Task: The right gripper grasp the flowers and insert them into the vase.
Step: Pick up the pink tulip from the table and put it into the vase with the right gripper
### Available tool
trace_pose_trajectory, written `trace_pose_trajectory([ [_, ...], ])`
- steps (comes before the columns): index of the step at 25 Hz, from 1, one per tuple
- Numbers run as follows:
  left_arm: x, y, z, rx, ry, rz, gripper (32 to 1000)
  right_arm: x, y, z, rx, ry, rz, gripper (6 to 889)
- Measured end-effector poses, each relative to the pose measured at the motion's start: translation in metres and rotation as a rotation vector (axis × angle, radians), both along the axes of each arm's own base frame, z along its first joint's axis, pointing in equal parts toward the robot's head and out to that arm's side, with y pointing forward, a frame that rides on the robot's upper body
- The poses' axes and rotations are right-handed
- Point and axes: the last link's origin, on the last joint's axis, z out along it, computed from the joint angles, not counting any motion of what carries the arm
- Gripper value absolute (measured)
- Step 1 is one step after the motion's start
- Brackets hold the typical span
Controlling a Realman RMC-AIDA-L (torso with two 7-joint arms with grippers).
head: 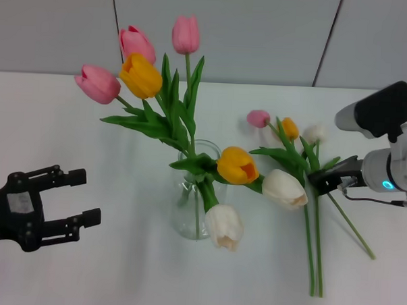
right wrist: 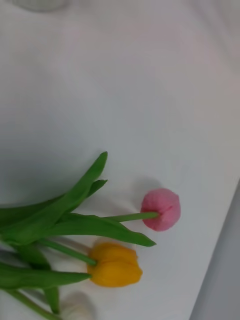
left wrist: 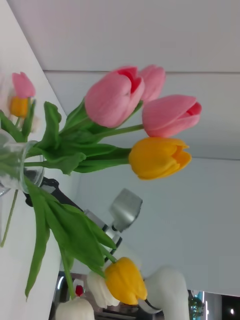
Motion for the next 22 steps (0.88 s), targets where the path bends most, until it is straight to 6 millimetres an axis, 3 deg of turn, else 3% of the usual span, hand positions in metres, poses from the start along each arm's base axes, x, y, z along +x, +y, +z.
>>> trace_pose_trajectory([
  [8,0.001,0.001,0.008,0.024,-0.019,-0.003,799,0.010,-0.026,0.032,0.099,0.273,0.135,23],
  [10,0.002,0.002,0.011,0.045,-0.036,-0.005,799,0.003,-0.042,0.055,0.175,0.402,0.297,24],
  [15,0.004,0.005,0.027,0.074,-0.071,-0.008,799,-0.007,-0.069,0.078,0.294,0.524,0.548,24],
  [20,0.026,0.026,0.045,0.027,-0.076,-0.070,799,-0.013,-0.103,0.100,0.463,0.645,0.782,25],
  [22,0.033,0.033,0.049,0.029,-0.064,-0.091,799,-0.015,-0.107,0.101,0.492,0.666,0.813,26],
])
